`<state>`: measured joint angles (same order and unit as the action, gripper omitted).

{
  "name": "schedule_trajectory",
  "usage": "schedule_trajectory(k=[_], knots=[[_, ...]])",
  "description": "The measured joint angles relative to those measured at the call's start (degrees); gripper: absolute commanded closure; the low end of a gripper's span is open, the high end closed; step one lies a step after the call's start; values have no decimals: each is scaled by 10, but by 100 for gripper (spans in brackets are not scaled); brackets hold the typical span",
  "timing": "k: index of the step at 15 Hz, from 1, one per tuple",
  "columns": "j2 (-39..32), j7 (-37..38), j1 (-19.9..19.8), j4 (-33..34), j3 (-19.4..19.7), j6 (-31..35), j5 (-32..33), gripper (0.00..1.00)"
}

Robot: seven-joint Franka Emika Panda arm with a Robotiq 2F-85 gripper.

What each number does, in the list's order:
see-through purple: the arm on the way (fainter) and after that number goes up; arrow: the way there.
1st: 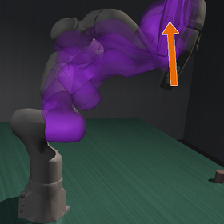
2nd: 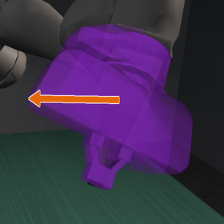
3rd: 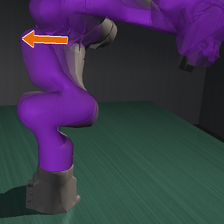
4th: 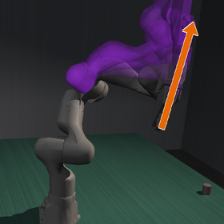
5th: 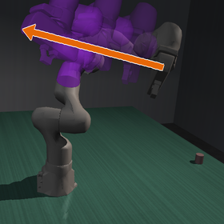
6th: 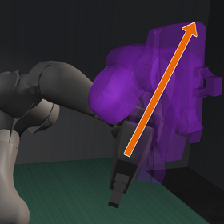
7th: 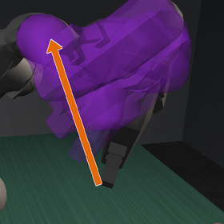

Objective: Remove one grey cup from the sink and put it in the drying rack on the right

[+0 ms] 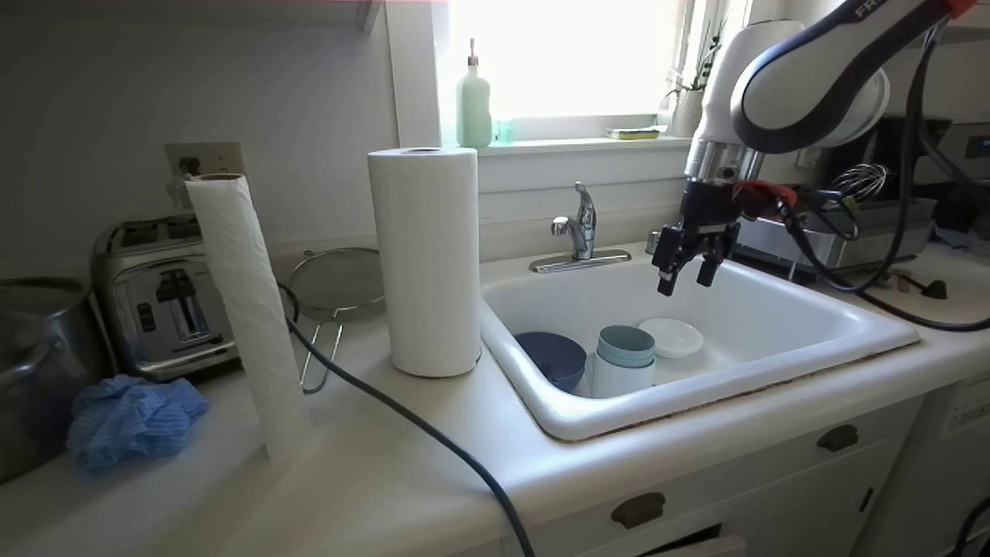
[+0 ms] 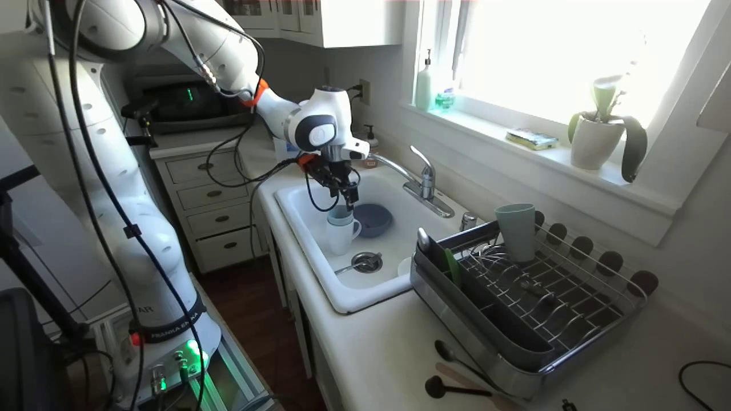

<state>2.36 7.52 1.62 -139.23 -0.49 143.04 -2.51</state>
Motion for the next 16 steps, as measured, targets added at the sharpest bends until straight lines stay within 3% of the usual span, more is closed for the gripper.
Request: schedule_trajectory(k=[4,5,6,7,8,13,16], knots=[[-33,12,0,0,0,45,-1,21],[-40,16,0,0,0,56,-1,32],[-47,20,0,0,0,67,-2,36],[-54,25,0,0,0,78,-3,33],[-61,29,1,0,0,88,-3,43],[-95,46,5,1,-7,133,-10,31],[-110,51,9,4,-12,150,-22,37]])
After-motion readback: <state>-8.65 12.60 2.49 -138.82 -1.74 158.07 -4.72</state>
